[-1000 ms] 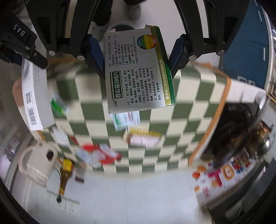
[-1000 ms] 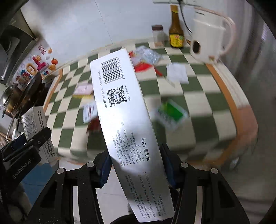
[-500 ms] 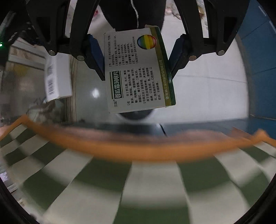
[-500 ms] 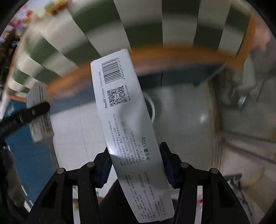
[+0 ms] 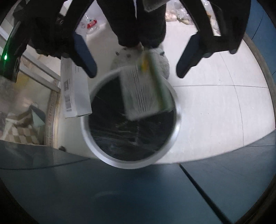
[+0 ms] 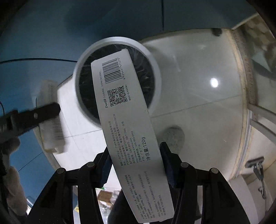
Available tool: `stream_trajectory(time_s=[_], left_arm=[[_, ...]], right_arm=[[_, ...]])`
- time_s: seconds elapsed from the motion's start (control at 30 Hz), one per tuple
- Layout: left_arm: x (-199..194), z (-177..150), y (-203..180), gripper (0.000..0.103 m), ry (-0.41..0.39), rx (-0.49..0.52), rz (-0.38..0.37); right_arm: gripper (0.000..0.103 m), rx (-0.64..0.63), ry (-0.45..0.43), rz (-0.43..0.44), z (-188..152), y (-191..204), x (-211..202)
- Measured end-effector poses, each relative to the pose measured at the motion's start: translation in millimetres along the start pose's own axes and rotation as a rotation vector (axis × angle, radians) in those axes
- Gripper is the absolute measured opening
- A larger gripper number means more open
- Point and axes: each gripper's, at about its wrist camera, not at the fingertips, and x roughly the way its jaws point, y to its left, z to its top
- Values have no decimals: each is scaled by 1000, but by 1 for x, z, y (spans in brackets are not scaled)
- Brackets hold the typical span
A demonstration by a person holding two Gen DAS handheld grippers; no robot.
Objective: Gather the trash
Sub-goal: 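Open both tools to drop the boxes into the trash bin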
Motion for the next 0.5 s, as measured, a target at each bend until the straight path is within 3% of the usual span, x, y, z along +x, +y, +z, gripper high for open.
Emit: stream_trajectory(time_s=[0.03, 0.07, 0.1, 0.13, 0.27, 0.5], left_arm=[[-3, -1, 7, 98, -9, -4, 9], [-3, -3, 10, 99, -23, -10, 24], [-5, -6, 11, 103, -42, -16, 47], [-7, -9, 13, 103, -61, -17, 69], [-18, -26, 22, 103, -114, -17, 172], [-45, -49, 17, 103, -162, -36, 204]], right_arm=[[56, -4, 5, -1, 5, 1, 6], [65, -3, 7, 2, 9, 1, 12], [81, -2, 4, 9, 11, 1, 16], [87, -4, -2, 9, 11, 1, 17], [102, -22, -49, -39, 3, 6, 10], [103, -57, -91, -99, -11, 15, -23]])
